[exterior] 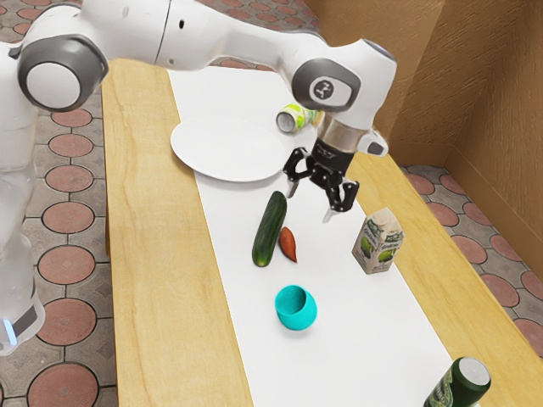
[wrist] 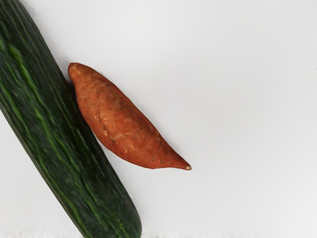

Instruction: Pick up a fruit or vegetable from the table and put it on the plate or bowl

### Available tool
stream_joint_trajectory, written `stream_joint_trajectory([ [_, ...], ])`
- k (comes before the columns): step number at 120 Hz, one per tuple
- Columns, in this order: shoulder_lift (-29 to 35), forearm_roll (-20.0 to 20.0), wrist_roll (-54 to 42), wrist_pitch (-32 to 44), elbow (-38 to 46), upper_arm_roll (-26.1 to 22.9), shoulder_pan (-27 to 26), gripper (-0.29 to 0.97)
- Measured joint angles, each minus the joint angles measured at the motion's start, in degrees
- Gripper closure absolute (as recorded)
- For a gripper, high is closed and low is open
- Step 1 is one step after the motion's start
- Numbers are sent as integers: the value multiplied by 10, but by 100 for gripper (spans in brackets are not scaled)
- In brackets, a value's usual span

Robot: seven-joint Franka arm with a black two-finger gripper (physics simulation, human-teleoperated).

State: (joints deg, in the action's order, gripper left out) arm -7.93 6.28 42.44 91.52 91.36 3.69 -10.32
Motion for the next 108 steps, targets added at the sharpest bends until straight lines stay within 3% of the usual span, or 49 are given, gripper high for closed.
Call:
stream_joint_trajectory([
  [19, 29, 29, 106, 42, 72, 1, -5, 0],
  [34, 18, -42, 173, 71, 81, 0, -4, 0],
  [48, 15, -68, 226, 86, 84, 0, -8, 0],
  [81, 2, -45, 336, 102, 98, 0, -11, 0],
  [108, 26, -37, 396, 115, 144, 1, -10, 0],
])
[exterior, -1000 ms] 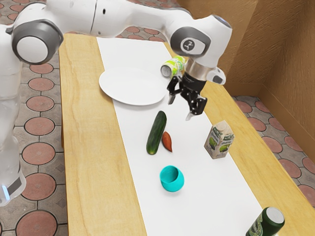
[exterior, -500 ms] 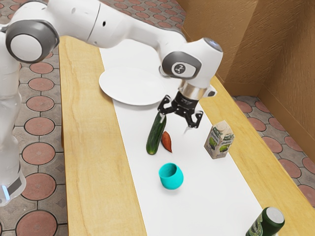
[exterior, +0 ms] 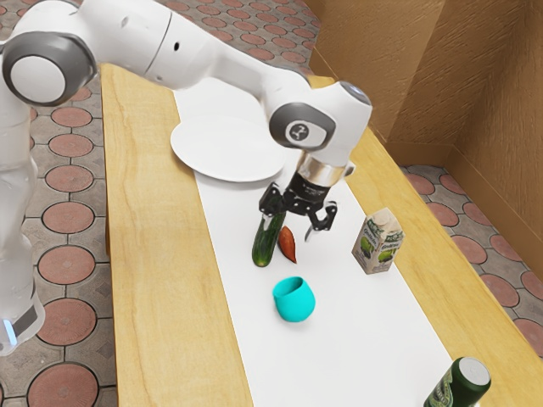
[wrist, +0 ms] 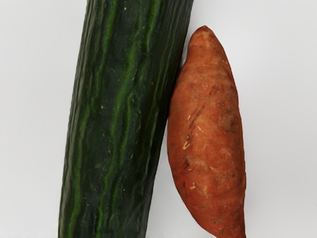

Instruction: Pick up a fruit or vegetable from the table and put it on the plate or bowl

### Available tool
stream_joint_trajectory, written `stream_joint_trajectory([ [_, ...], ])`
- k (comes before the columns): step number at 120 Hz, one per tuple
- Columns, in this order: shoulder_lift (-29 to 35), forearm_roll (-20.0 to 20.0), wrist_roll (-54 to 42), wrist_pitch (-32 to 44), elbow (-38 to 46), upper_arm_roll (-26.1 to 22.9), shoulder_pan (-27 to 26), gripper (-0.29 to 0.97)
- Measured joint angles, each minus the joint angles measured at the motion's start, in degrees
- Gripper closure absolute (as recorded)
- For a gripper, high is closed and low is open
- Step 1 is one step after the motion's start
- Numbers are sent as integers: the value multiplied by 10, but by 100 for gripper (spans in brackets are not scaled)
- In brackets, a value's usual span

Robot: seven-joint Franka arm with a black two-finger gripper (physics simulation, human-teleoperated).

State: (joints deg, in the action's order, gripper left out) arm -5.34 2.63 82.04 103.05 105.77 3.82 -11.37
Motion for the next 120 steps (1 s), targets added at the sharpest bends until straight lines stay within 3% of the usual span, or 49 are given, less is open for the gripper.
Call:
stream_joint_trajectory([
  [20, -52, 0, 32, 5, -65, -1, 6, 0],
  [120, -82, 9, 88, 3, -65, -2, 16, 0],
])
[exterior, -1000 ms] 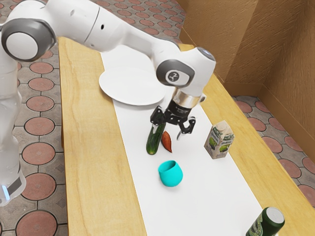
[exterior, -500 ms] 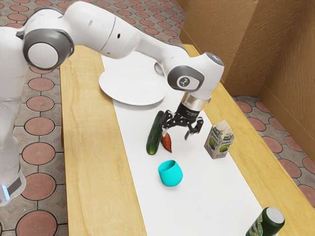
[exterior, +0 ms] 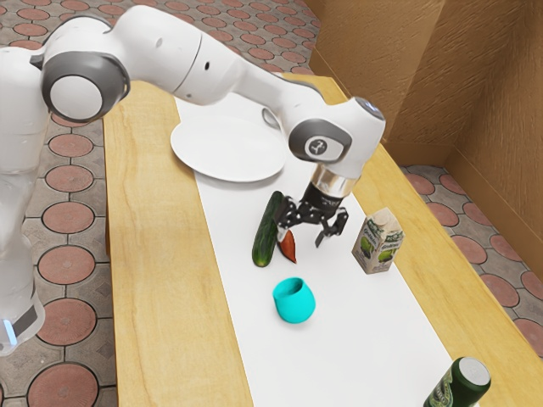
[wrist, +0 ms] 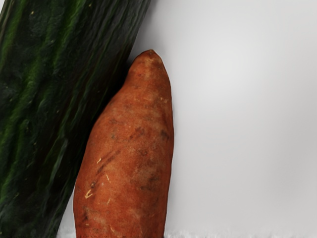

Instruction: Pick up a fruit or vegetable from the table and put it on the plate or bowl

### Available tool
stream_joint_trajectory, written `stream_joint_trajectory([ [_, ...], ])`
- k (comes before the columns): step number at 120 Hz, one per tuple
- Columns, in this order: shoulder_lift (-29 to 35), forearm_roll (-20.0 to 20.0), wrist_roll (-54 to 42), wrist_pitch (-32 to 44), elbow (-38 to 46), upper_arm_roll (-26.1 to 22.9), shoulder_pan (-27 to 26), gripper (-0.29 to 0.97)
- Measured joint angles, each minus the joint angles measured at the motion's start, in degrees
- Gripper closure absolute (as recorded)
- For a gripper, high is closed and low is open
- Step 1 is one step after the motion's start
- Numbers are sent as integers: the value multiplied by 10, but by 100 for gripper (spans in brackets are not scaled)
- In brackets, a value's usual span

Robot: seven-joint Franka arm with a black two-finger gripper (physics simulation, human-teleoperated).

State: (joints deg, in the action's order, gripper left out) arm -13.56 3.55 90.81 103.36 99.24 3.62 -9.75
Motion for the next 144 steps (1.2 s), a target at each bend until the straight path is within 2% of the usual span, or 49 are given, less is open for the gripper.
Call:
stream_joint_trajectory([
  [135, -28, -1, -10, 43, 3, 8, 18, 0],
  [144, -26, 0, -12, 44, 3, 8, 17, 10],
])
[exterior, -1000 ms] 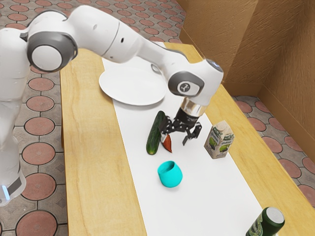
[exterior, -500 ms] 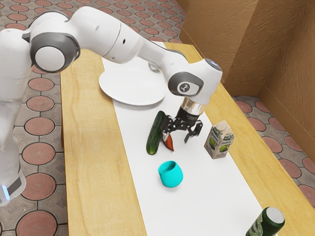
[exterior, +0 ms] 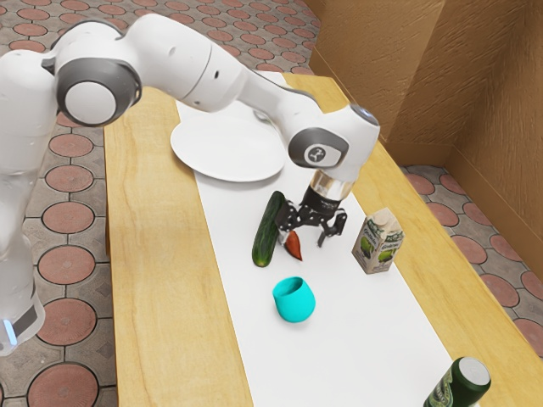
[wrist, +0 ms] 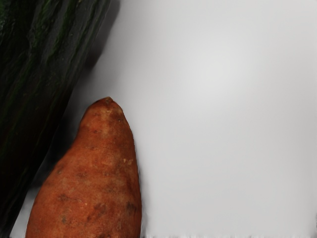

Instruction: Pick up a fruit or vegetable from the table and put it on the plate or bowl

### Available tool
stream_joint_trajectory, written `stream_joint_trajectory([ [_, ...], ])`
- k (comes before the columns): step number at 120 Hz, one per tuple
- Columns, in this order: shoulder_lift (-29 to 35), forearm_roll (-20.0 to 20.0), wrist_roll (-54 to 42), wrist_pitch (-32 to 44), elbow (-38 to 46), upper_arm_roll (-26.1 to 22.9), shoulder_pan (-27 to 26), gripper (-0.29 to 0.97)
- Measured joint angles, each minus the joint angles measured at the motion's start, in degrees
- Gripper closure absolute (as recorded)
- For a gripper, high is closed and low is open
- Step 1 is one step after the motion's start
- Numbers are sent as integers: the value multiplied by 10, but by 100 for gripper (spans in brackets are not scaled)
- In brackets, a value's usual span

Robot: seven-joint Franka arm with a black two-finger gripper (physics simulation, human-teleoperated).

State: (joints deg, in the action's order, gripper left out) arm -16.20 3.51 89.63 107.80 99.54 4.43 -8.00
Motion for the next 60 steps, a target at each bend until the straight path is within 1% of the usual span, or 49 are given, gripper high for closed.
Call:
stream_joint_trajectory([
  [15, 4, -1, -1, -1, -1, 0, -1, 34],
  [25, 4, 0, -2, -1, -1, 0, -1, 47],
  [37, 5, 1, -2, -7, -3, 1, -1, 51],
  [44, 11, 0, -2, -18, -7, 0, -2, 52],
  [60, 42, -9, -5, -68, -31, 0, -4, 52],
])
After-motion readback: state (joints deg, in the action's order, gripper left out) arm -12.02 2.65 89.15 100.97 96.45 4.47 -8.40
